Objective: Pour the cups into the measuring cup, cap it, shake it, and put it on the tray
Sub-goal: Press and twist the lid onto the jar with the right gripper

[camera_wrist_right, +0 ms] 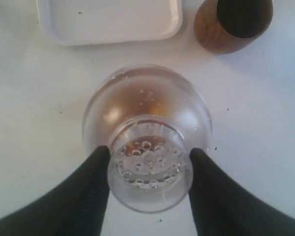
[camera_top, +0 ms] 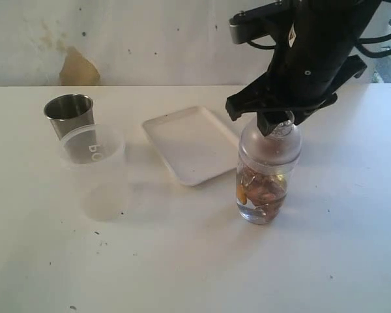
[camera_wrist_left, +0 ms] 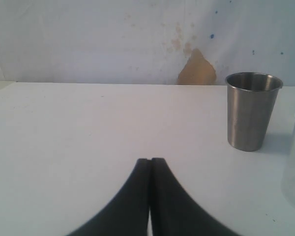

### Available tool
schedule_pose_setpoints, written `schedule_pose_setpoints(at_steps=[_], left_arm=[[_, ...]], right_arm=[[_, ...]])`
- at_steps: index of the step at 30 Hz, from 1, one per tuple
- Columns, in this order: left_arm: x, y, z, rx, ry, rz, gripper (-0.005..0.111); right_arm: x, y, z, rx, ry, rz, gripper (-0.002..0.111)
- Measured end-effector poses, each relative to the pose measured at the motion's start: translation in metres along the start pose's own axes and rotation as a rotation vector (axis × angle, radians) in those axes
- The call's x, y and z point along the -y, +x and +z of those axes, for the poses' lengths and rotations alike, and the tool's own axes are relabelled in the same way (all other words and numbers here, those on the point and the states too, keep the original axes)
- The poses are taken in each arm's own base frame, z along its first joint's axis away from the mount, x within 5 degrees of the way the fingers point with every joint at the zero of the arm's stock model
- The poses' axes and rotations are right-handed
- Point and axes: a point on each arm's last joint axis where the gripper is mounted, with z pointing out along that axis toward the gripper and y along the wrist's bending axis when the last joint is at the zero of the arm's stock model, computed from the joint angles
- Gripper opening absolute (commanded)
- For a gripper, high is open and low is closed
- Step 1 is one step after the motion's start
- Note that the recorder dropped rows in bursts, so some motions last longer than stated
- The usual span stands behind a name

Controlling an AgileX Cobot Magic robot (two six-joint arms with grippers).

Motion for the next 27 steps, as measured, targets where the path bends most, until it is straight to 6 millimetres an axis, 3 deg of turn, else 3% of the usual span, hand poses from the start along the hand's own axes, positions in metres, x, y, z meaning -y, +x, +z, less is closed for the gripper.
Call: schedule_pose_setpoints(at_steps=[5,9,15,27], left_arm=[[0.0,0.0,0.0,0.0,0.0,0.0,0.0],[0.0,0.0,0.0,0.0,0.0,0.0,0.0],[0.0,0.0,0.0,0.0,0.0,0.0,0.0],[0.0,0.0,0.0,0.0,0.0,0.0,0.0]], right_arm=[[0.0,-0.001,0.0,-0.006,0.001,-0.004,0.004],[0.0,-0.001,0.0,-0.011,0.002,-0.011,0.03],[0.0,-0.001,0.0,-0.011,0.002,-0.013,0.048],[0.003,0.001,-0.02,0.077,-0.004,-0.024,0.052]])
